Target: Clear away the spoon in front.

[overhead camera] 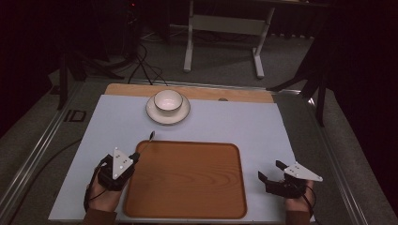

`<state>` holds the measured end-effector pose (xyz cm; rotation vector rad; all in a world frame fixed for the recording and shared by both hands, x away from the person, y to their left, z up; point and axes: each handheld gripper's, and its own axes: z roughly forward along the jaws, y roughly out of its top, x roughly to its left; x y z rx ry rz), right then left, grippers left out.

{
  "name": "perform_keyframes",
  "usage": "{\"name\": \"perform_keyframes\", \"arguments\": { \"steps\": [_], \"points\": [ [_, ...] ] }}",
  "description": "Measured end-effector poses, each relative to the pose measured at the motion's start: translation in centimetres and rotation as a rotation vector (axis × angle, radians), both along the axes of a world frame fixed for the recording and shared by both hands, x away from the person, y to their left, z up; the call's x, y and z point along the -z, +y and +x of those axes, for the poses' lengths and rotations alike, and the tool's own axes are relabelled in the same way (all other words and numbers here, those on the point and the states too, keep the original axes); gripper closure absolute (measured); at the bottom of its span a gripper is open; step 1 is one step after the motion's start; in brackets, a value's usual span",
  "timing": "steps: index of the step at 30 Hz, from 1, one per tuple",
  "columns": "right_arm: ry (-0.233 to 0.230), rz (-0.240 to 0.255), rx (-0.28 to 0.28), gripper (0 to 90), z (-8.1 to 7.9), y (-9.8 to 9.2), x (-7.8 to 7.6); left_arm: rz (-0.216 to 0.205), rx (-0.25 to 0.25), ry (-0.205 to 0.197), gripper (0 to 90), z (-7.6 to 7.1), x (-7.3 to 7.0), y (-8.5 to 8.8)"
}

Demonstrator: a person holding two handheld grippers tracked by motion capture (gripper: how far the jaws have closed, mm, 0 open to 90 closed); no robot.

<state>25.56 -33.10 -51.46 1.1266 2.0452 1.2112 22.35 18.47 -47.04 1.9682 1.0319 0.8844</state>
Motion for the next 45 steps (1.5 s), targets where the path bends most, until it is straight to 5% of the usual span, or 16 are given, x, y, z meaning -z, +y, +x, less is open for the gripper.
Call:
{"name": "perform_keyframes", "arguments": {
  "steps": [19, 27, 33, 45],
  "points": [
    [0.000, 0.000, -0.003, 14.1, 0.1, 0.1, 0.0, 0.032, 0.000, 0.046, 87.9, -2.0, 1.2, 0.3],
    [0.000, 0.000, -0.003, 14.2, 0.0, 0.1, 0.0, -0.042, 0.037, 0.072, 71.8, -2.1, 1.2, 0.7],
    [0.000, -0.002, -0.002, 14.2, 0.0, 0.1, 0.0, -0.052, 0.057, 0.067, 60.2, -2.3, 1.0, 0.4],
    [-0.001, -0.003, -0.004, 14.2, 0.1, 0.1, 0.0, -0.114, 0.021, 0.048, 50.4, -1.2, -0.2, 1.1]
  ]
}}
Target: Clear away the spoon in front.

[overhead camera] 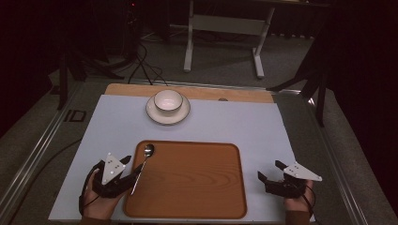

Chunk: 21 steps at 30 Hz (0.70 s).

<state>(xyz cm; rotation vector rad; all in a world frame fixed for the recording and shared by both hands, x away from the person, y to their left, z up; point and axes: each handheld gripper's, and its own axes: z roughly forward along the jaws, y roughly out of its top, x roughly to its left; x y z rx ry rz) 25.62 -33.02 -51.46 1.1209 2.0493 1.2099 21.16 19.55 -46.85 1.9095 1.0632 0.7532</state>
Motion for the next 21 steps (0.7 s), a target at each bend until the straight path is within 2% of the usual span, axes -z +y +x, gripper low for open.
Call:
{"name": "perform_keyframes", "arguments": {
  "steps": [10, 15, 18, 21],
  "points": [
    [0.000, 0.001, 0.001, 14.2, 0.0, 0.0, 0.0, -0.035, -0.016, -0.017, 48.0, 1.9, -1.4, 0.8],
    [0.001, 0.003, 0.003, 14.2, 0.0, 0.0, 0.0, -0.069, -0.032, -0.014, 45.8, 2.7, -1.9, 1.5],
    [0.001, 0.005, 0.002, 14.2, 0.0, 0.0, 0.0, -0.108, -0.060, -0.004, 45.3, 3.7, -2.0, 2.7],
    [0.001, 0.004, 0.003, 14.2, 0.0, 0.0, 0.0, -0.119, -0.088, -0.003, 45.2, 4.4, -1.7, 3.5]
  ]
}}
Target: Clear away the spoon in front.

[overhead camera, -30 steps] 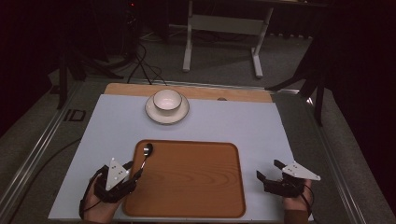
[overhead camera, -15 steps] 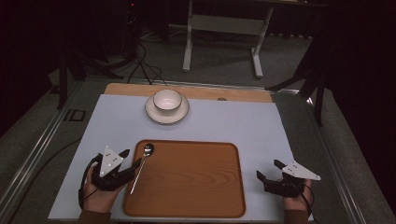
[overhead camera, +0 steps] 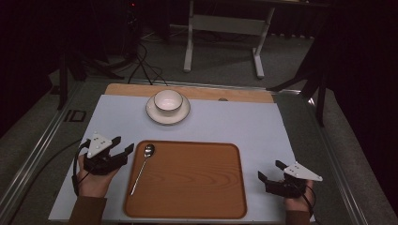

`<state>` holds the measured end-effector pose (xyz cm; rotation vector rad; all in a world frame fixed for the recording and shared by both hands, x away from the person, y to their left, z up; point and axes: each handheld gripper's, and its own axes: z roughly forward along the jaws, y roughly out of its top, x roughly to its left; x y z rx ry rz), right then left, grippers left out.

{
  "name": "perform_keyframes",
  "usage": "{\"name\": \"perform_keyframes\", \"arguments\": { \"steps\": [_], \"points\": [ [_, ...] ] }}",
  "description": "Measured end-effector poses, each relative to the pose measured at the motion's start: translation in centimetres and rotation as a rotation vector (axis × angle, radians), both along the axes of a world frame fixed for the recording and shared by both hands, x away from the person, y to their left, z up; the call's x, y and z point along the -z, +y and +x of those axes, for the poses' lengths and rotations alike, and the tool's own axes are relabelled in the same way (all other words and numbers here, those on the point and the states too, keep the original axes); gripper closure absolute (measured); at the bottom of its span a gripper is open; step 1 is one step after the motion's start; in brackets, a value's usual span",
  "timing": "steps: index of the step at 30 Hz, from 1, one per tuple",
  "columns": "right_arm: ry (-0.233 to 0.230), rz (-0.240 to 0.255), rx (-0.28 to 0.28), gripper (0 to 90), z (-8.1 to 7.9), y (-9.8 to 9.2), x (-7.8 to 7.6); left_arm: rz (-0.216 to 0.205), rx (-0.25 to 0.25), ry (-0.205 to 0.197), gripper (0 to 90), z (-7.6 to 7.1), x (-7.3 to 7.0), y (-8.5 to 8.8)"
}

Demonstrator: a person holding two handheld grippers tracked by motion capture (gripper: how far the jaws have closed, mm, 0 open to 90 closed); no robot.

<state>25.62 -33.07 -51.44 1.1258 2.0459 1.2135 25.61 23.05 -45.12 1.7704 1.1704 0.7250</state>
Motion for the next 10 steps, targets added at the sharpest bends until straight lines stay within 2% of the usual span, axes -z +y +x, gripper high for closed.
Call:
{"name": "perform_keyframes", "arguments": {
  "steps": [5, 10],
  "points": [
    [-0.002, 0.000, 0.000, 14.4, 0.0, 0.0, 0.0, -0.016, -0.040, 0.013, 45.2, 0.9, 0.7, 1.1],
    [-0.002, -0.001, 0.000, 14.4, 0.0, -0.1, 0.0, -0.026, -0.064, 0.029, 44.9, 1.2, 1.6, 1.7]
  ]
}}
